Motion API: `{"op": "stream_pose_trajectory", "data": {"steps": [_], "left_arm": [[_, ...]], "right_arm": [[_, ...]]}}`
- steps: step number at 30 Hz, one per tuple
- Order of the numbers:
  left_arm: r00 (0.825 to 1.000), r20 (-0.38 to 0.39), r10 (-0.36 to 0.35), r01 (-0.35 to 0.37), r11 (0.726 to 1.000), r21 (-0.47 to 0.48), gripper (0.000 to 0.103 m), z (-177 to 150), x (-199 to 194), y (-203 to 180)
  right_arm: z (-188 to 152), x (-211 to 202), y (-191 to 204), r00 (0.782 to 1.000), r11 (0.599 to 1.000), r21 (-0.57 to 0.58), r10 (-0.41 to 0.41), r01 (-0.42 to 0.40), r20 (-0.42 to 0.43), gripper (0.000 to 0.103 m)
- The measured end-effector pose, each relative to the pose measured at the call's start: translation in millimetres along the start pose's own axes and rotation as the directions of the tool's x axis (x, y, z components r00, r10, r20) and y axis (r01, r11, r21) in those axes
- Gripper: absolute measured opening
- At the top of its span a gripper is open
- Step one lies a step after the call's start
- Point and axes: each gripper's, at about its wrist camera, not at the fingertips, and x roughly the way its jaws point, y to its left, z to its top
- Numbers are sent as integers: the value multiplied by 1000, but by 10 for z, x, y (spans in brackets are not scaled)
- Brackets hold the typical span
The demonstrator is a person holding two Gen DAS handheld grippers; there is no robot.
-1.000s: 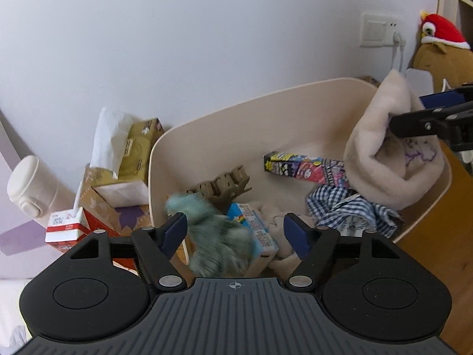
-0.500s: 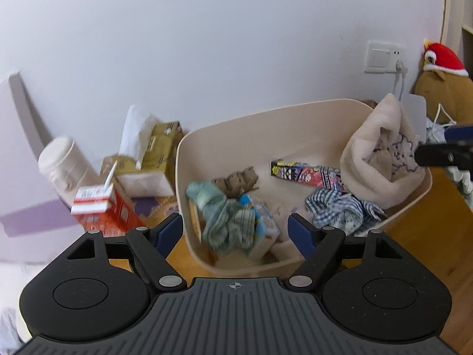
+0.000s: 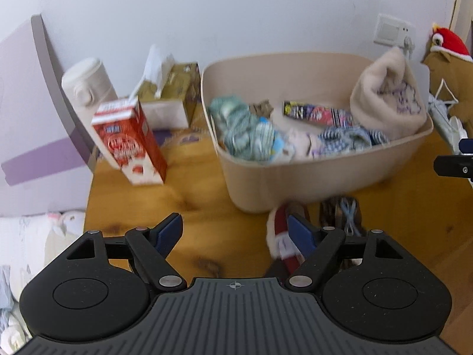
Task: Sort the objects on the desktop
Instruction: 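Move both open tools back to the remaining pile, then grasp orange cloth with right tool while left tool grasps small brown claw clip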
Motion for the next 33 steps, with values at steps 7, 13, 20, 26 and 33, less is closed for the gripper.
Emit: {"op": "stream_pose_trajectory", "data": {"steps": [7, 13, 20, 26, 33], "left_arm": [[997, -67, -47, 51, 996, 67, 80, -227, 26, -90], [993, -111, -45, 58, 991, 121, 80, -400, 81, -225], [982, -186, -24, 47, 991, 123, 80, -563, 209, -266], [971, -237, -31, 56, 993, 100, 80, -655, 309, -190], [959, -279, -58, 86, 992, 89, 80, -701, 417, -148]], "right_arm": [[-222, 41, 107, 997, 999, -45, 26, -29, -66, 103], [-452, 153, 200, 987, 994, -92, 45, -59, -156, 103], [-728, 323, 348, 968, 978, -195, 23, -73, -248, 103], [-843, 409, 420, 959, 968, -232, 28, -97, -282, 103], [-839, 475, 486, 960, 957, -260, 54, -128, -274, 103]]}}
